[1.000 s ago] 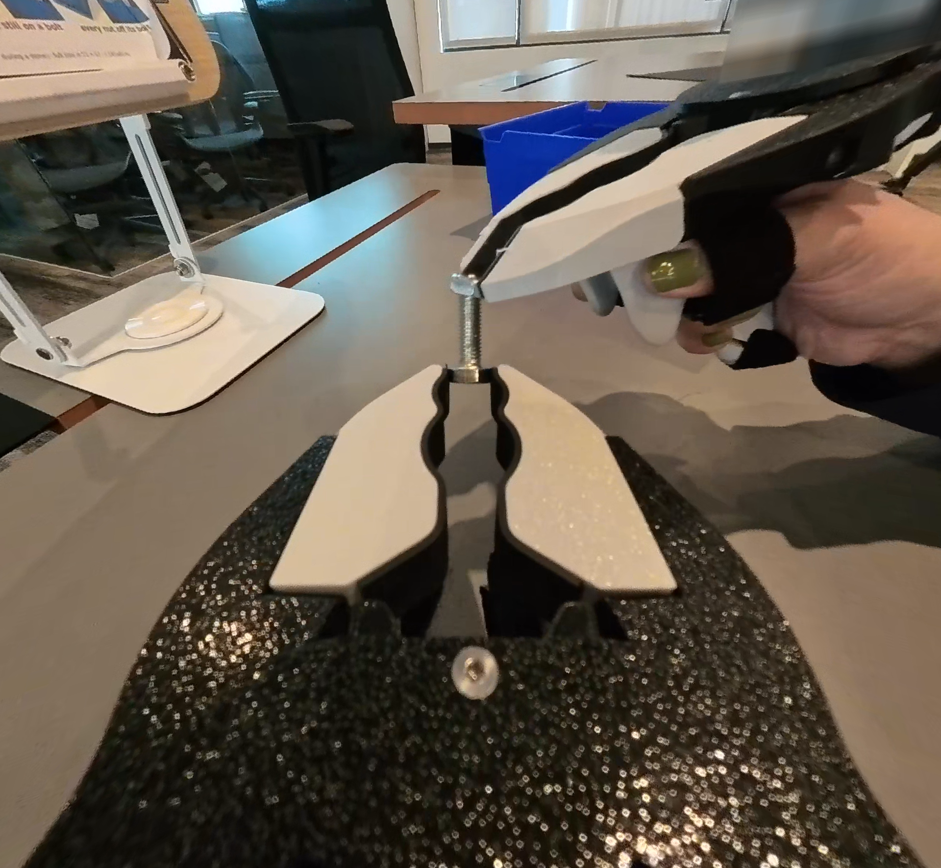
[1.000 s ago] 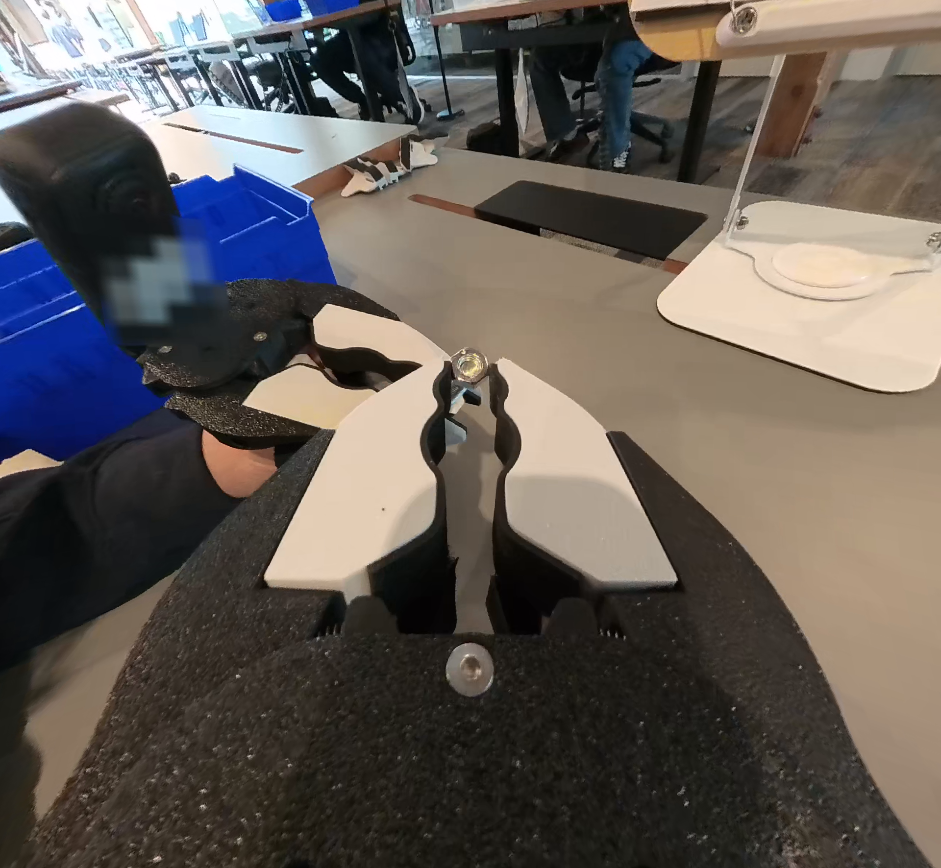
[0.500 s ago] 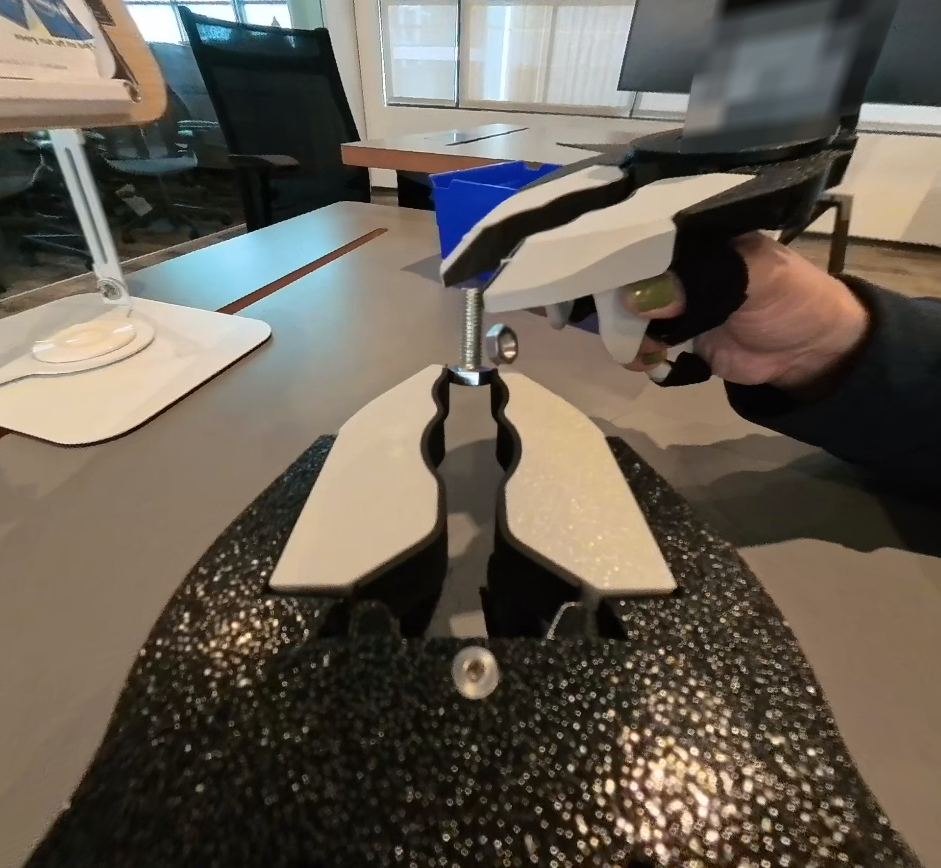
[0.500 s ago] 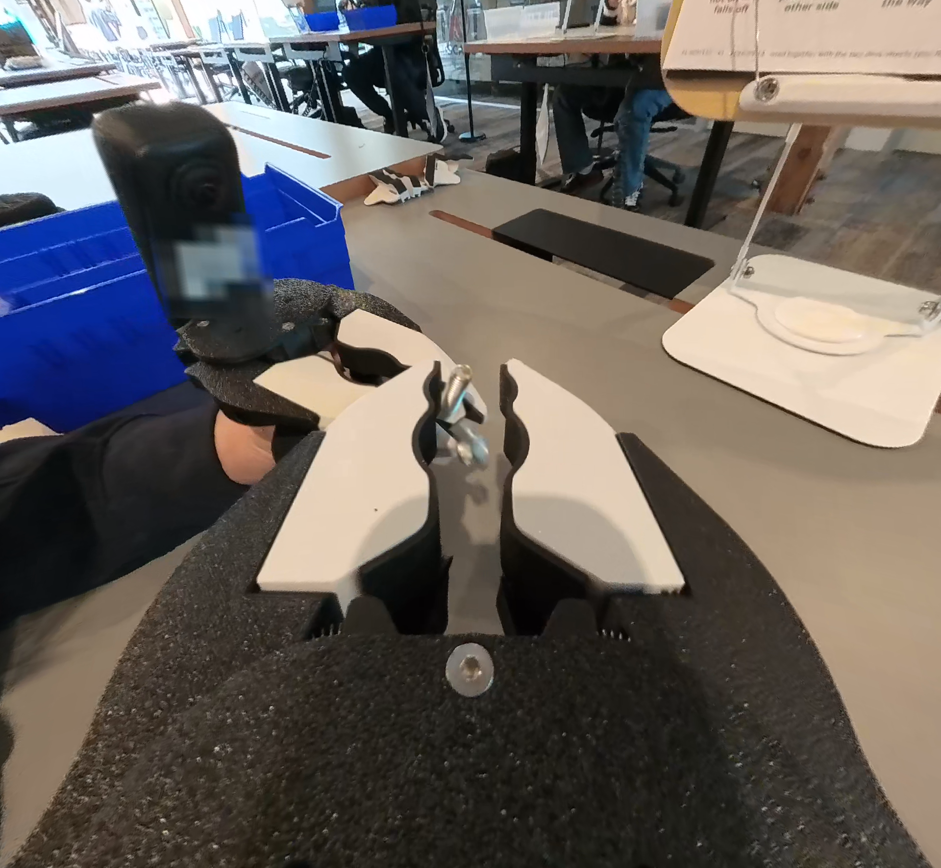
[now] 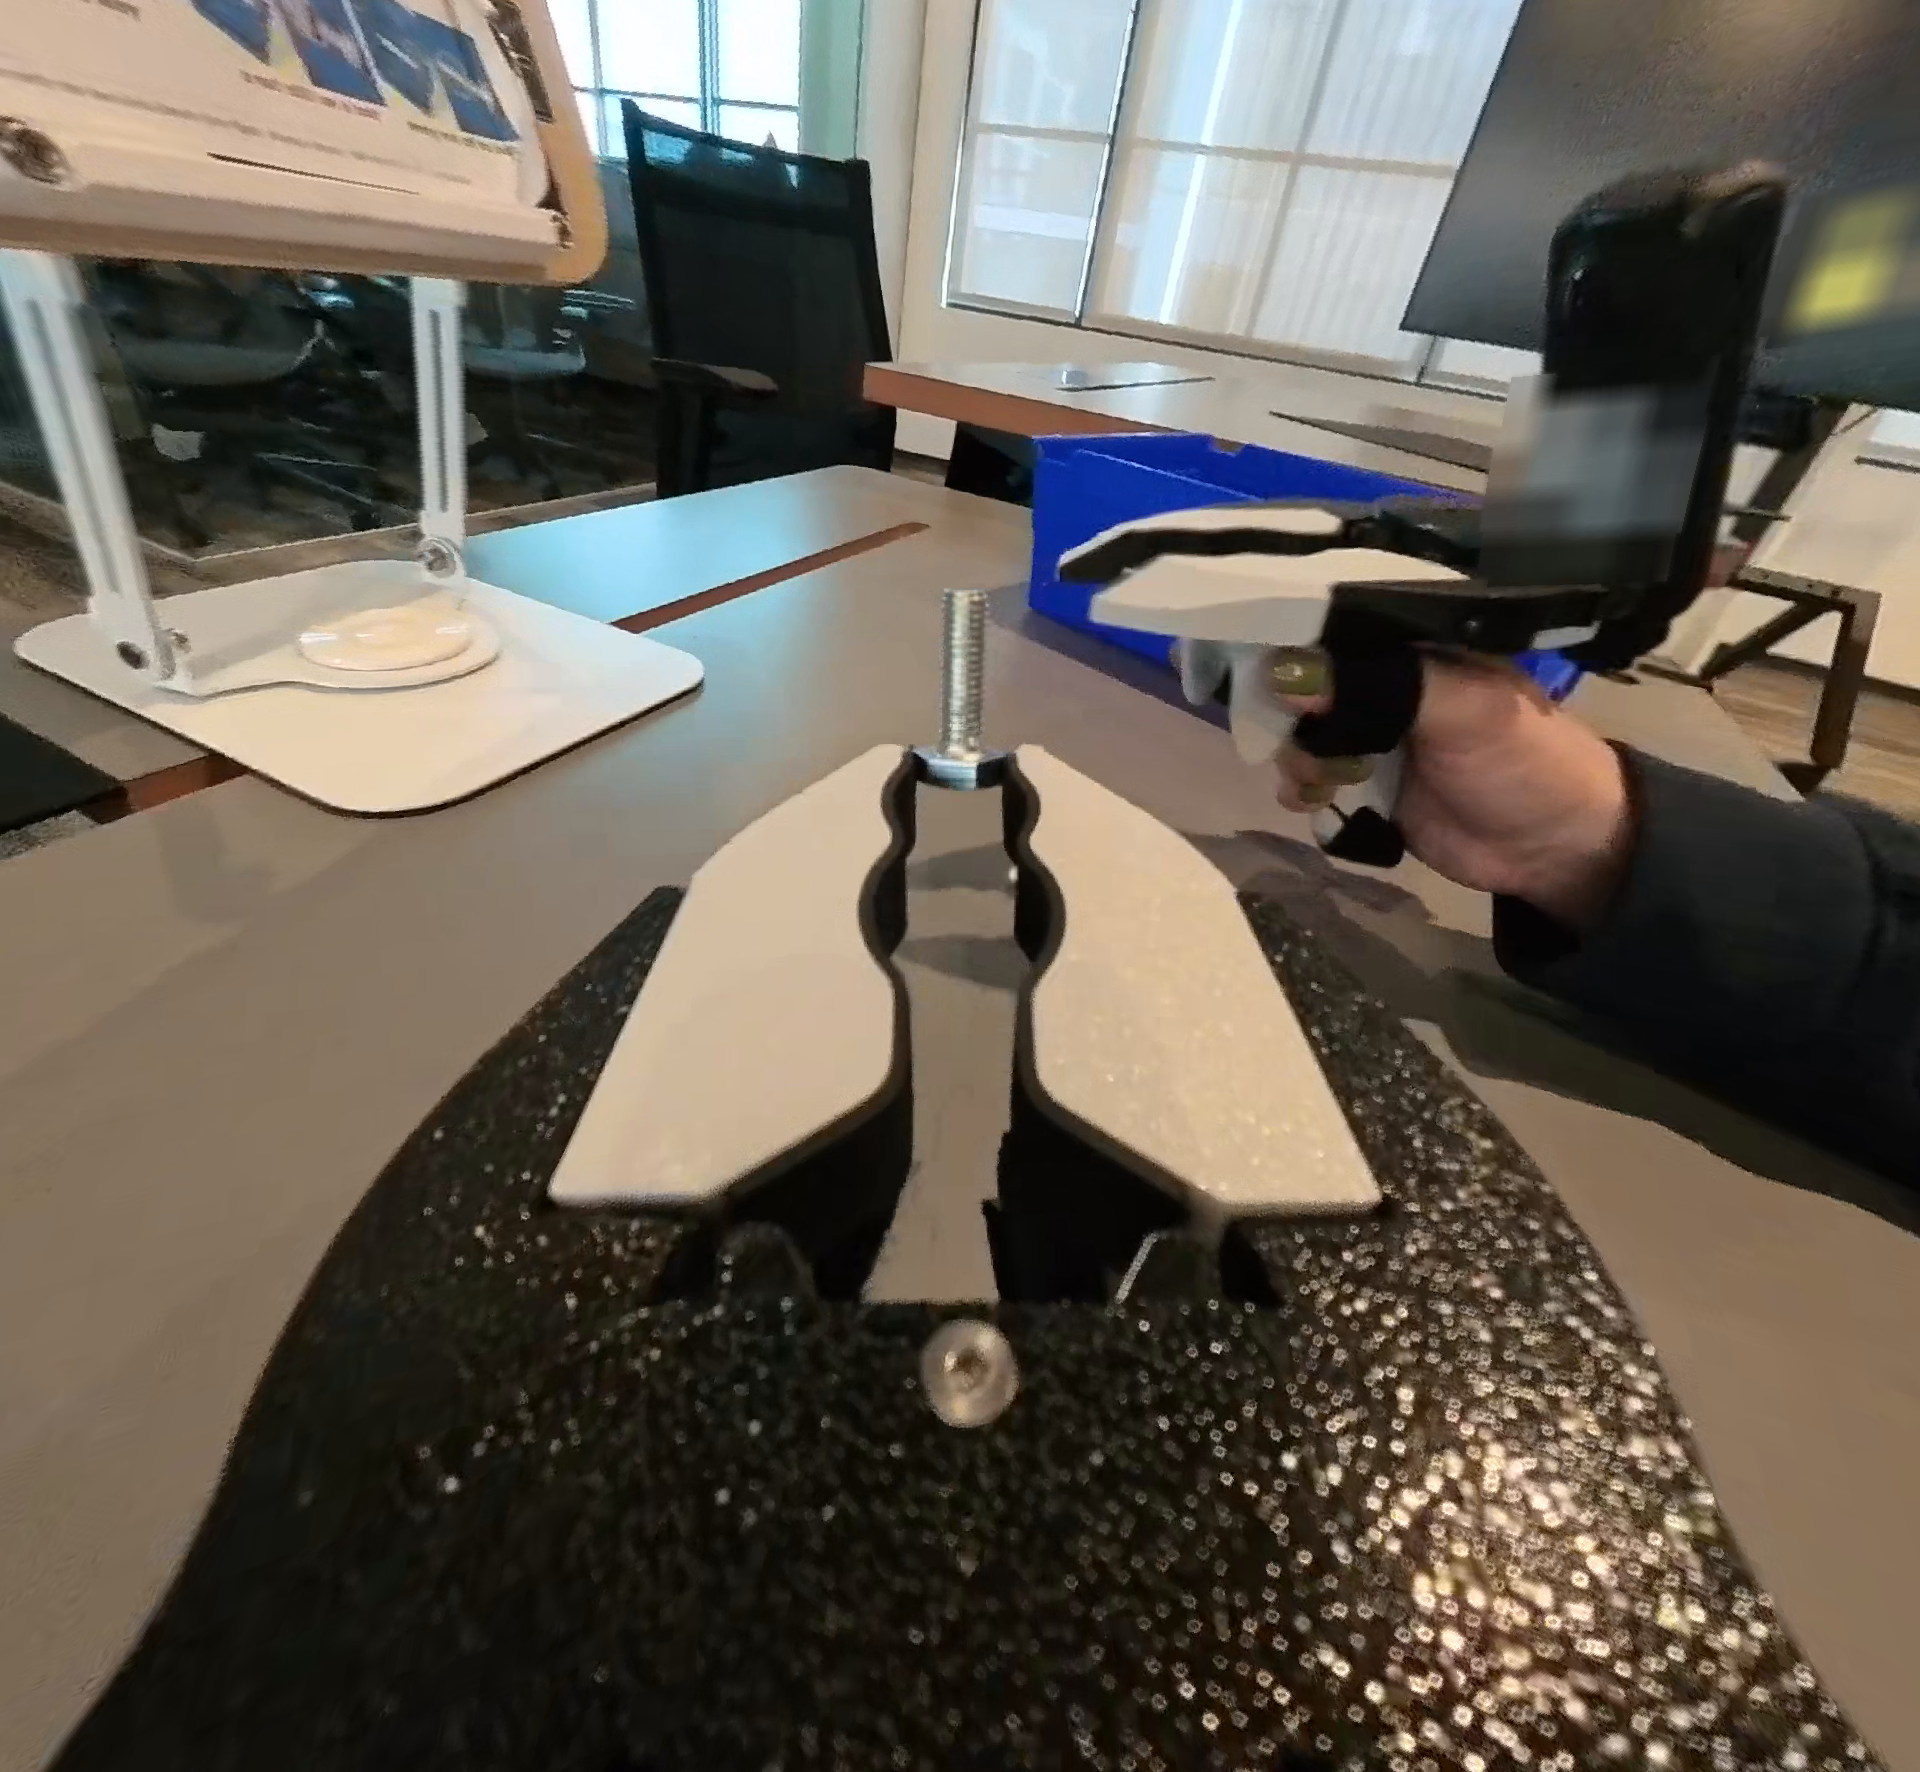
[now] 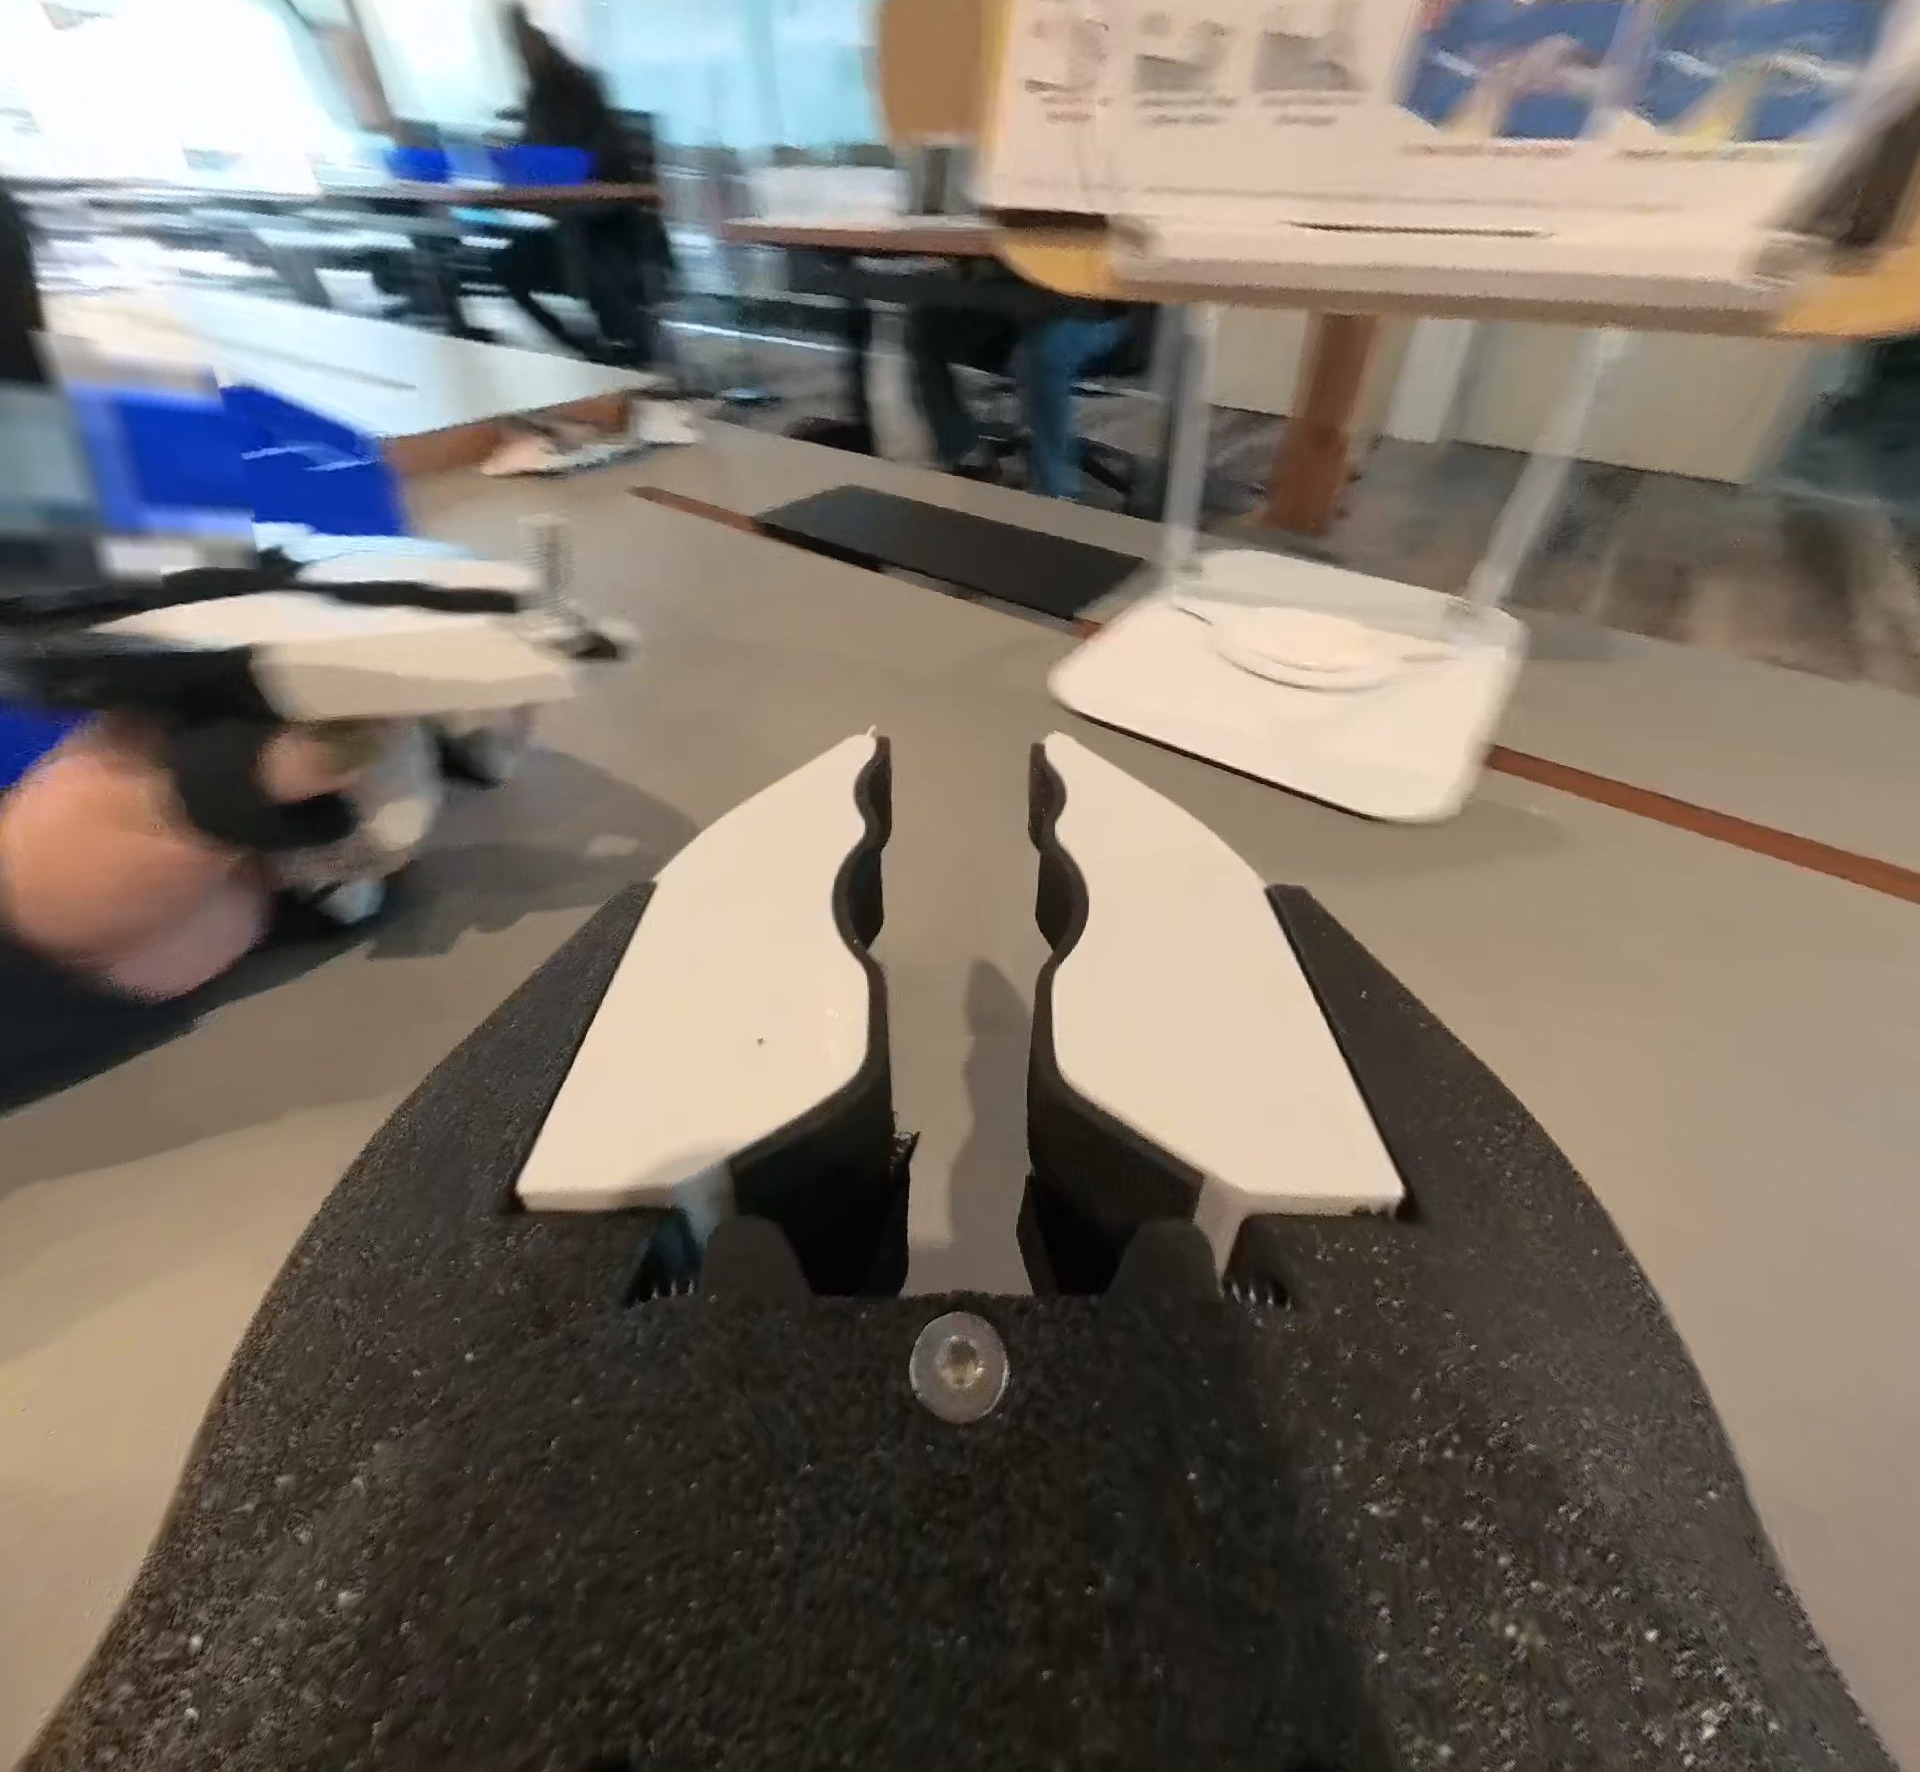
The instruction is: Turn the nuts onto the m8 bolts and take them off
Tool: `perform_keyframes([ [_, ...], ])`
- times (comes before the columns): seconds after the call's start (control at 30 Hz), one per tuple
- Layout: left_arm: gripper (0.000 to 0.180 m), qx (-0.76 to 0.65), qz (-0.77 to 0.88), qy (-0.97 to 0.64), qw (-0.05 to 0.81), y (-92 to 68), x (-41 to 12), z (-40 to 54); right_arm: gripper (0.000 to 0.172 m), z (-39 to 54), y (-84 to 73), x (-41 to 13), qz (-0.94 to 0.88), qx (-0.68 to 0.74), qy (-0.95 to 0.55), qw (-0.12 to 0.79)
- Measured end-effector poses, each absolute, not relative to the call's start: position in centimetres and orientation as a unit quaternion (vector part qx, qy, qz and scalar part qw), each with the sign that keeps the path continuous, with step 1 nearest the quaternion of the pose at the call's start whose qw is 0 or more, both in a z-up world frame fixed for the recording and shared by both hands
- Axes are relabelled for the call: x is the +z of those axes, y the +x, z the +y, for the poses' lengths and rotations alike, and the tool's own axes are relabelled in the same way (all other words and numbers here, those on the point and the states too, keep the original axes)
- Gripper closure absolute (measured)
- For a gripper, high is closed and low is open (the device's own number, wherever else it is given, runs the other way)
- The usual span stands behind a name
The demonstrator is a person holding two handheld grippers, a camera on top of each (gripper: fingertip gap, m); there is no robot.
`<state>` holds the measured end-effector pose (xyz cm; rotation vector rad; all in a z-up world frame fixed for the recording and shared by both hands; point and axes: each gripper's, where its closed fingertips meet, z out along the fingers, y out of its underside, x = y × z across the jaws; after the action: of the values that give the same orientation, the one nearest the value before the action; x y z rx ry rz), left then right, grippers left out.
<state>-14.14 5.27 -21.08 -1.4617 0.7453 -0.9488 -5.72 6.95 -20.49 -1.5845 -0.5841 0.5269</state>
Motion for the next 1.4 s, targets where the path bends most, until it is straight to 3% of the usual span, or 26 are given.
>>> perform_keyframes([
  [0.17, 0.165, -0.416, 0.288, -0.627, 0.592, -15.0, -20.7, 5.9, 0.145, 6.4, -7.0, -23.8, -0.352, 0.204, -0.721, 0.561],
  [0.53, 0.165, -0.418, 0.289, -0.627, 0.591, -15.0, -20.8, 6.0, 0.144, 8.5, -7.4, -27.4, -0.368, 0.124, -0.761, 0.52],
  [0.7, 0.165, -0.425, 0.293, -0.627, 0.584, -14.9, -20.8, 6.0, 0.128, 9.1, -8.6, -28.7, -0.395, 0.131, -0.776, 0.475],
  [0.87, 0.165, -0.429, 0.294, -0.628, 0.579, -14.8, -20.9, 6.0, 0.146, 9.6, -9.0, -29.3, -0.409, 0.151, -0.781, 0.447],
  [1.13, 0.165, -0.434, 0.295, -0.629, 0.574, -14.7, -21.0, 6.0, 0.137, 9.8, -8.4, -31.0, -0.395, 0.162, -0.819, 0.383],
  [1.4, 0.165, -0.439, 0.294, -0.63, 0.57, -14.7, -21.0, 6.0, 0.147, 9.4, -8.7, -31.0, -0.417, 0.152, -0.807, 0.389],
])
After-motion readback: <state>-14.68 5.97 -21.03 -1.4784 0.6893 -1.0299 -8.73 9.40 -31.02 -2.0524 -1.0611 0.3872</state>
